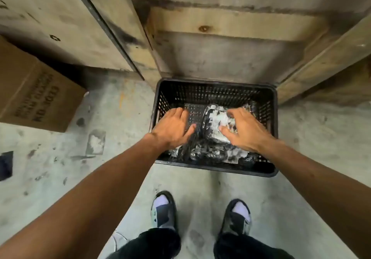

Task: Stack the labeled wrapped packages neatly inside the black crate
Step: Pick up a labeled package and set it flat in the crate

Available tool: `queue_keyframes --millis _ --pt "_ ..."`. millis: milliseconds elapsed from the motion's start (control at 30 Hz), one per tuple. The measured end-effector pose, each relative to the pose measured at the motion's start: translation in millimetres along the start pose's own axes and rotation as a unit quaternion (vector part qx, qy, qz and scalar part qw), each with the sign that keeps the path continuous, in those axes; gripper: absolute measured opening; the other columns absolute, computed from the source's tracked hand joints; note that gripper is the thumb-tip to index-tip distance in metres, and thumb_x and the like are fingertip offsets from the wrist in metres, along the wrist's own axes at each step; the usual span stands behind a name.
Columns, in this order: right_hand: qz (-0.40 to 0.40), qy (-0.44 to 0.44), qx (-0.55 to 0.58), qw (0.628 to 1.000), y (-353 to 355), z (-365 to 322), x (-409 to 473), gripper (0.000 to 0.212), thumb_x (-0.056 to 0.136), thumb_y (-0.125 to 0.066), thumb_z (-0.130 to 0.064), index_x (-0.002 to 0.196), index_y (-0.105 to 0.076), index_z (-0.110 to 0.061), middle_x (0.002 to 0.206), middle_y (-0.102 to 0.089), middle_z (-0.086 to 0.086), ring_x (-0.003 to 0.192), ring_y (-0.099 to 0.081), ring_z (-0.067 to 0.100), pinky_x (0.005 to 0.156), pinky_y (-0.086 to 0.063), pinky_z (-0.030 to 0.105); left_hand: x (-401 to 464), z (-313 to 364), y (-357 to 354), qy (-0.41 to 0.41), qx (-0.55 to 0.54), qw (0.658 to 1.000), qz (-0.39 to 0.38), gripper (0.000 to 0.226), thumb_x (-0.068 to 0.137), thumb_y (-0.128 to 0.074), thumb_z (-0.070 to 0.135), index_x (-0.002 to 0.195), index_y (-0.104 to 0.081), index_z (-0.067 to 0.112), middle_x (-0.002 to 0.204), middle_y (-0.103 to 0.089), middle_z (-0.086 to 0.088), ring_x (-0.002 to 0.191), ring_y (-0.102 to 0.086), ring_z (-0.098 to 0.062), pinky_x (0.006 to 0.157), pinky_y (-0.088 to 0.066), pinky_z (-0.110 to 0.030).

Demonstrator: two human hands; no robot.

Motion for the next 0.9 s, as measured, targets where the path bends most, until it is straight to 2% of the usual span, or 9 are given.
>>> queue_keyframes --millis 133,233,533,600,667,700,767,800,900 --pt "-0.037 0.011 -0.029 0.999 -67.3 21.8 40.0 0.072 0.101 -0.054 -0.055 0.152 -0.041 -0.005 0.148 -0.050 0.016 0.135 -0.047 0.031 0.112 -0.040 0.042 31.8 -18.0 -75.9 0.018 0.005 1.000 -0.016 0.064 0.105 -0.028 0.052 0.139 -0.044 0.001 0.131 -0.053 -0.019 0.123 -0.050 -0.032 0.114 -0.036 -0.043" --pt "-0.053 0.060 -0.053 0.995 -118.3 27.3 69.5 0.075 0.102 -0.051 -0.057 0.155 -0.036 -0.006 0.151 -0.047 0.017 0.136 -0.047 0.030 0.113 -0.040 0.043 52.2 -27.2 -125.9 0.009 -0.009 1.000 -0.013 0.058 0.105 -0.030 0.051 0.134 -0.047 0.003 0.126 -0.054 -0.017 0.118 -0.051 -0.031 0.110 -0.036 -0.042" --pt "-0.057 0.221 -0.188 0.955 -189.3 29.6 137.3 0.084 0.099 -0.038 -0.068 0.156 -0.033 -0.007 0.149 -0.048 0.016 0.133 -0.049 0.028 0.112 -0.043 0.042 89.2 -54.0 -196.9 0.003 0.021 0.998 -0.052 0.068 0.101 -0.031 0.063 0.127 -0.052 0.003 0.124 -0.058 -0.022 0.118 -0.056 -0.037 0.104 -0.043 -0.044" --pt "-0.057 0.241 -0.203 0.947 -195.7 30.1 145.7 0.082 0.099 -0.041 -0.068 0.155 -0.034 -0.008 0.150 -0.049 0.015 0.133 -0.050 0.027 0.111 -0.046 0.044 89.6 -56.4 -206.6 -0.009 0.041 0.997 -0.065 0.074 0.098 -0.028 0.069 0.123 -0.054 0.005 0.124 -0.058 -0.023 0.111 -0.059 -0.036 0.101 -0.047 -0.044" --pt "-0.049 0.255 -0.204 0.944 -202.1 30.7 150.7 0.081 0.098 -0.045 -0.068 0.155 -0.034 -0.011 0.153 -0.048 0.013 0.135 -0.050 0.026 0.113 -0.046 0.045 87.7 -54.5 -213.7 -0.023 0.046 0.996 -0.068 0.071 0.093 -0.022 0.077 0.103 -0.054 0.014 0.119 -0.059 -0.019 0.091 -0.059 -0.028 0.091 -0.051 -0.043" --pt "-0.046 0.263 -0.203 0.942 -204.7 29.7 151.8 0.080 0.098 -0.046 -0.068 0.156 -0.035 -0.013 0.154 -0.048 0.011 0.136 -0.050 0.025 0.114 -0.045 0.044 86.1 -52.6 -216.1 -0.033 0.037 0.997 -0.065 0.064 0.091 -0.021 0.079 0.089 -0.047 0.022 0.115 -0.060 -0.016 0.084 -0.057 -0.024 0.087 -0.053 -0.041" --pt "-0.035 0.283 -0.197 0.938 -208.3 24.9 150.6 0.077 0.098 -0.049 -0.067 0.154 -0.041 -0.016 0.154 -0.051 0.007 0.137 -0.051 0.024 0.115 -0.044 0.044 83.1 -49.6 -217.0 -0.044 0.011 0.998 -0.051 0.057 0.090 -0.026 0.082 0.075 -0.039 0.029 0.103 -0.062 -0.008 0.078 -0.059 -0.021 0.084 -0.055 -0.040" --pt "-0.031 0.292 -0.191 0.937 -209.3 21.6 147.7 0.074 0.098 -0.051 -0.065 0.153 -0.045 -0.017 0.153 -0.053 0.006 0.136 -0.053 0.023 0.115 -0.044 0.044 80.2 -48.2 -217.3 -0.039 0.003 0.998 -0.053 0.059 0.087 -0.030 0.085 0.075 -0.044 0.029 0.094 -0.063 -0.003 0.074 -0.061 -0.021 0.082 -0.057 -0.039" --pt "-0.039 0.320 -0.183 0.929 -212.1 9.9 135.9 0.058 0.098 -0.063 -0.054 0.145 -0.058 -0.020 0.144 -0.063 0.001 0.129 -0.060 0.021 0.110 -0.049 0.042 71.8 -46.9 -223.8 -0.010 -0.015 0.996 -0.090 0.080 0.076 -0.044 0.091 0.086 -0.066 0.014 0.080 -0.069 -0.004 0.072 -0.067 -0.023 0.071 -0.058 -0.033"
Point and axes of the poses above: each hand's wrist, its own x-axis towards the middle knuckle, its own y-axis out of the back of the hand, z = x × y, the point moved 8 cm from there along x, towards the middle knuckle
